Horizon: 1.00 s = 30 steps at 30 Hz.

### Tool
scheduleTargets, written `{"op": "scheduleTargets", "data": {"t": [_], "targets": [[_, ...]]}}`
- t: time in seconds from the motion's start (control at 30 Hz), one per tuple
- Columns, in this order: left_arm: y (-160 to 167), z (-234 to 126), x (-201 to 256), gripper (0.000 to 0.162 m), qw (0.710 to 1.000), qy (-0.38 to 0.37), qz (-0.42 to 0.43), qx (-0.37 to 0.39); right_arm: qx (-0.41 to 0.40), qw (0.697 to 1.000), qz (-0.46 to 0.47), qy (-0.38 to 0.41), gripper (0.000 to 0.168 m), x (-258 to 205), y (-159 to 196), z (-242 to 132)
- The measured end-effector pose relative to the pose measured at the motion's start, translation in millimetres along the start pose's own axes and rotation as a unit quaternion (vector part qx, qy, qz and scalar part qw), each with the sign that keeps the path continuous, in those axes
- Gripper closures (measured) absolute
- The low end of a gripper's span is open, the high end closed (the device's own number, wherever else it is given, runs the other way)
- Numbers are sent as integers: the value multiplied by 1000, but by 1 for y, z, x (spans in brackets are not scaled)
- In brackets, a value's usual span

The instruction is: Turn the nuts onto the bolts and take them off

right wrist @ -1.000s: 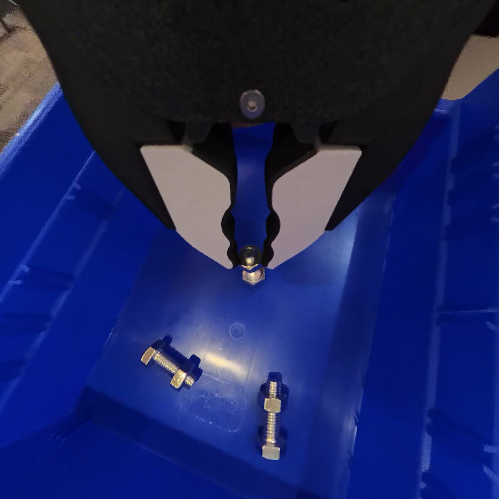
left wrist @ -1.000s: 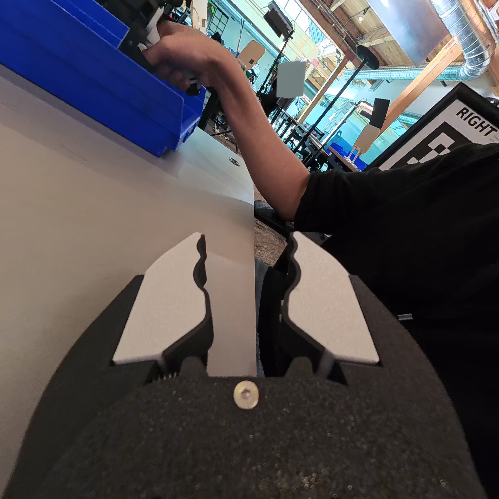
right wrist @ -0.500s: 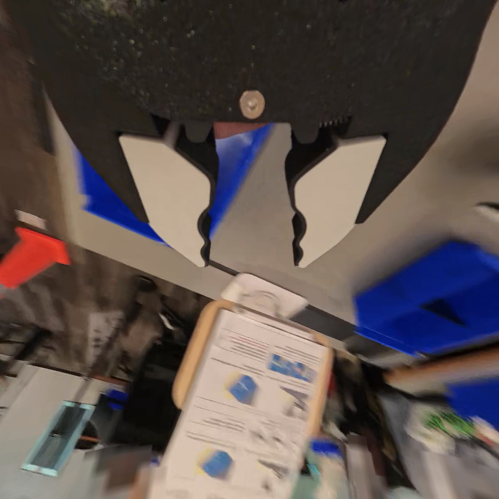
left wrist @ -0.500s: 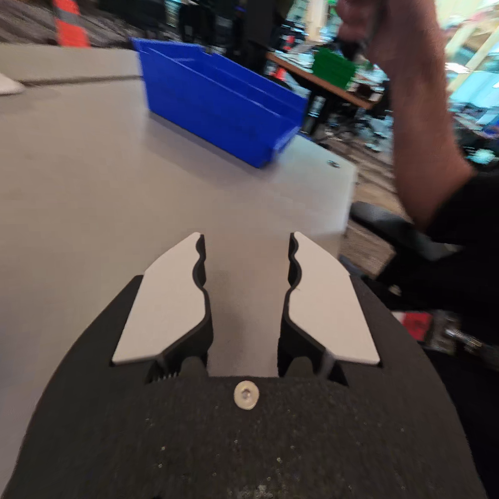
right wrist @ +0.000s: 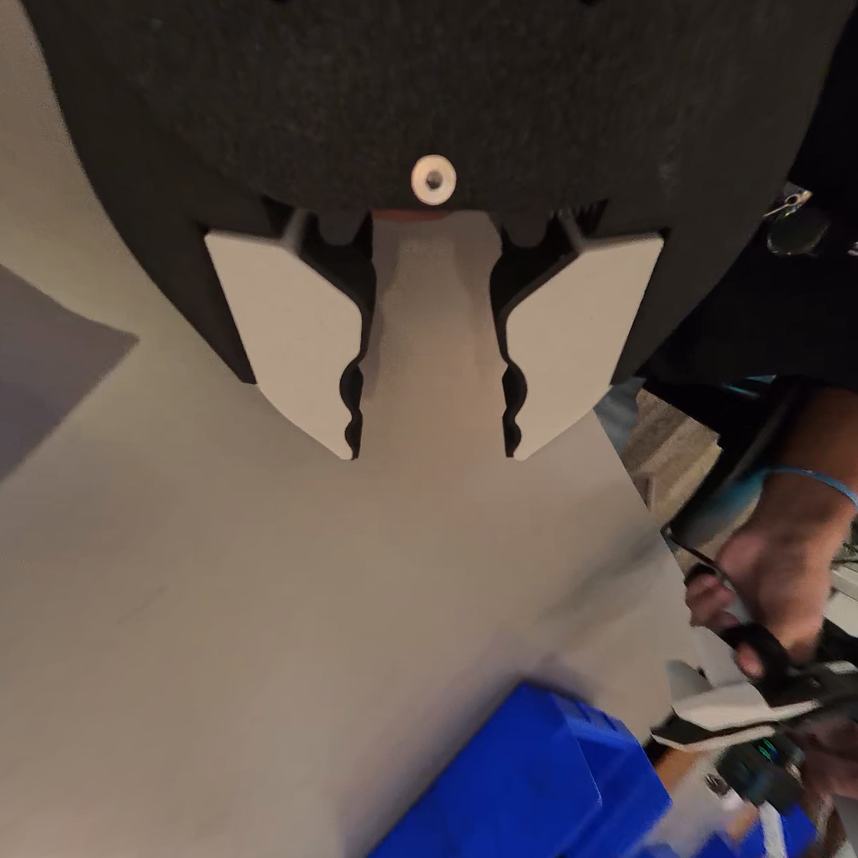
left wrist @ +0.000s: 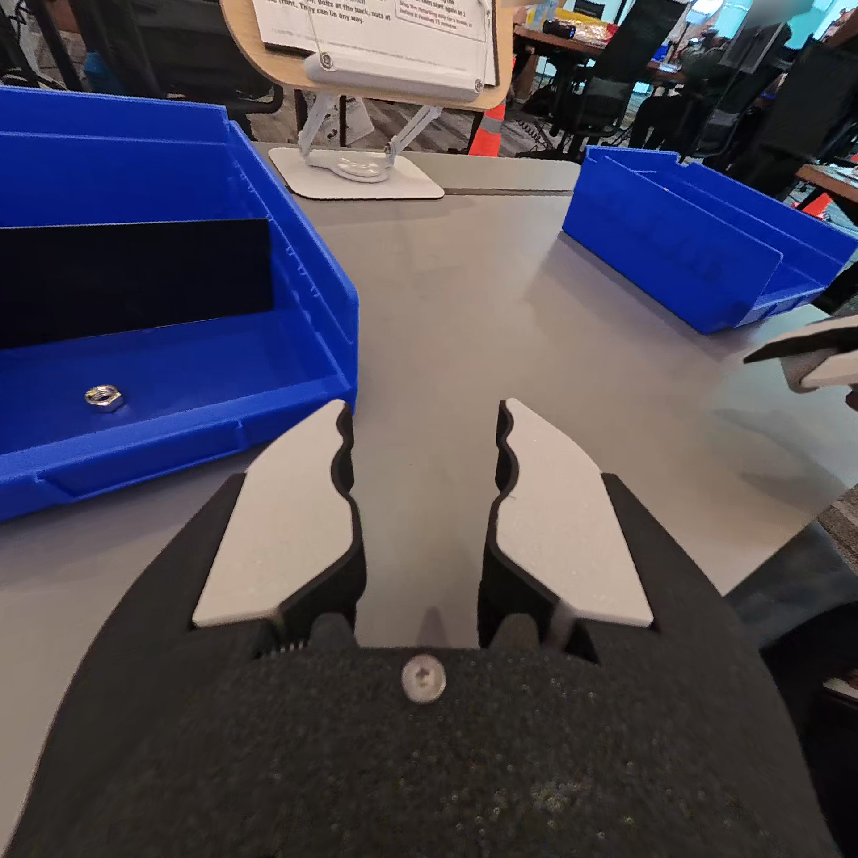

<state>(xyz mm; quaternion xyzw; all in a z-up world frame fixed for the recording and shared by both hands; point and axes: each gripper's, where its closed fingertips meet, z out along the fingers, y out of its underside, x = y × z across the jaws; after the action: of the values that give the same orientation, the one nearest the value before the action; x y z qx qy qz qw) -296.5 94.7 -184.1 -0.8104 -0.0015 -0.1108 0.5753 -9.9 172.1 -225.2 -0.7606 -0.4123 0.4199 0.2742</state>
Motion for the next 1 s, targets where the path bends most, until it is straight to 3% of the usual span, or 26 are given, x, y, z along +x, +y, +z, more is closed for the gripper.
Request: {"op": "scheduleTargets", "data": {"t": [0.2,0.3,0.4,0.57,0.73,1.0], "targets": [[4,6,-8,105,998,31,-14,-50,50,999,-5,10,112,19,-9,-10],[-9,4,-39,110,990,9,62,-127,37,999,-23,22,115,22,-4,-7],[-28,10,-96,110,951,-46,198,-231,14,998,-53,44,117,27,5,-2],[-20,46,-163,113,873,-19,271,-404,-5,997,-65,39,124,22,13,2],[11,68,-189,116,821,10,269,-503,9,999,-48,13,126,12,10,0],[32,67,-202,119,773,-6,278,-571,27,999,-37,-11,126,11,5,-8]]}}
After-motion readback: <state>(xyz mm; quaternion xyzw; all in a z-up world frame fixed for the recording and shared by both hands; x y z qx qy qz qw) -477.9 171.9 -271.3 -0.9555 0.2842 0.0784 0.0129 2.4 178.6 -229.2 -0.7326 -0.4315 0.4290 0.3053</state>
